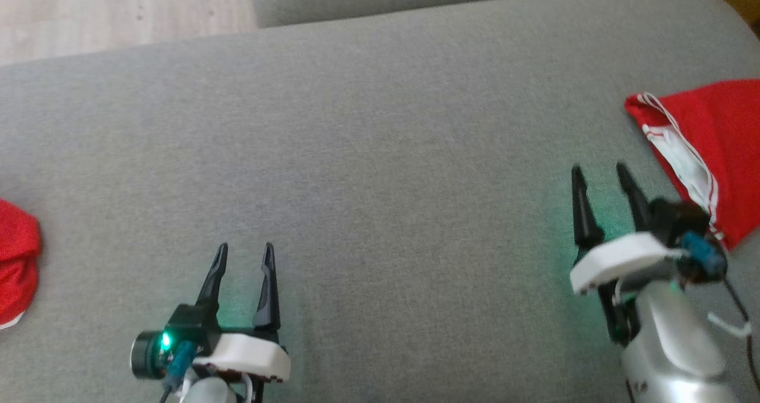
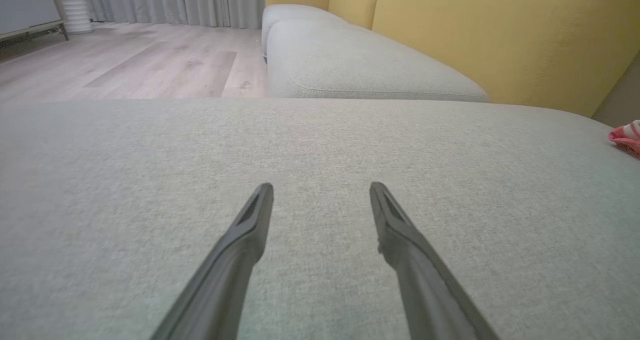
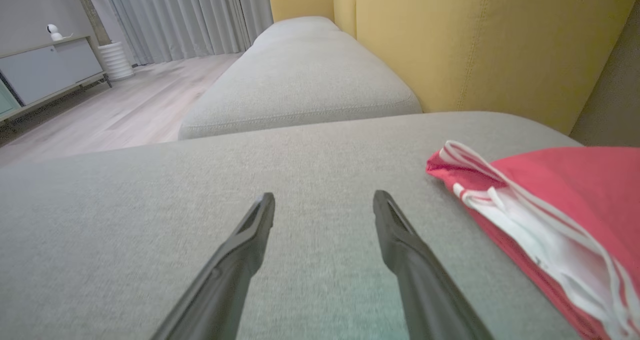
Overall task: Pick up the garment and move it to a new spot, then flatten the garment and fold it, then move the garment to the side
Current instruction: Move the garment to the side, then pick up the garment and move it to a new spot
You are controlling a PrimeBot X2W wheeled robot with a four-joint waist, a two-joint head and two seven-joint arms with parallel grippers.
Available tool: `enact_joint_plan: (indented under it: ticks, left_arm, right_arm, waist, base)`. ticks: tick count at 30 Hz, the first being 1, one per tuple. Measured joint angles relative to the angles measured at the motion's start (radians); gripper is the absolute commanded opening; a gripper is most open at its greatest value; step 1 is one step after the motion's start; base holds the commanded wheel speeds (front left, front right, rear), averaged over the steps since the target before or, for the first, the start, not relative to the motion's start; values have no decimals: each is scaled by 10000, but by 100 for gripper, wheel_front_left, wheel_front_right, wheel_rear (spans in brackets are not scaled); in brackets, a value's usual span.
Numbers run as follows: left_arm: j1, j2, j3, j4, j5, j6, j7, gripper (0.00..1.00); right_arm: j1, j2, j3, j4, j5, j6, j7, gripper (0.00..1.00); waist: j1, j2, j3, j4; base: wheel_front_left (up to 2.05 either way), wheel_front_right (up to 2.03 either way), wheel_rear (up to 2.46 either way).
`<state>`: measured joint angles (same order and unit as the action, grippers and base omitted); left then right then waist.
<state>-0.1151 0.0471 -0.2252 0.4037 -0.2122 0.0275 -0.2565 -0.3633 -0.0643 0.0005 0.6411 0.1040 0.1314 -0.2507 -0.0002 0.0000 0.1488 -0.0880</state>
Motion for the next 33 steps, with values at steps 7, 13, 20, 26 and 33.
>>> enact_joint_plan:
  ticks: [7, 13, 20, 26, 33]
  left_arm:
    - [471, -2, 209, 98, -102, 23, 0, 100]
    - [944, 4, 357, 127, -171, 33, 0, 100]
    - [1264, 4, 560, 92, -171, 31, 0, 100]
    - [1267, 6, 610, 69, -171, -10, 0, 100]
    - [1225, 6, 389, 69, -405, 79, 0, 100]
  right_arm:
    - [913, 54, 364, -159, 268, 0, 0, 100]
    - [1386, 105, 617, -316, 596, 0, 0, 100]
    - [1746, 107, 767, -428, 1028, 0, 0, 100]
    - [1748, 107, 840, -407, 1060, 0, 0, 100]
    - [1756, 107, 897, -370, 1057, 0, 0, 100]
  waist:
    - [0, 0, -557, 356]
    - [0, 0, -1124, 528]
    - [1, 0, -1485, 741]
    - [1, 0, -1440, 993]
    - [3, 0, -1211, 1865]
  base:
    - [0, 0, 0]
    - [0, 0, 0]
    - [0, 0, 0]
    - [0, 0, 0]
    - [0, 0, 0]
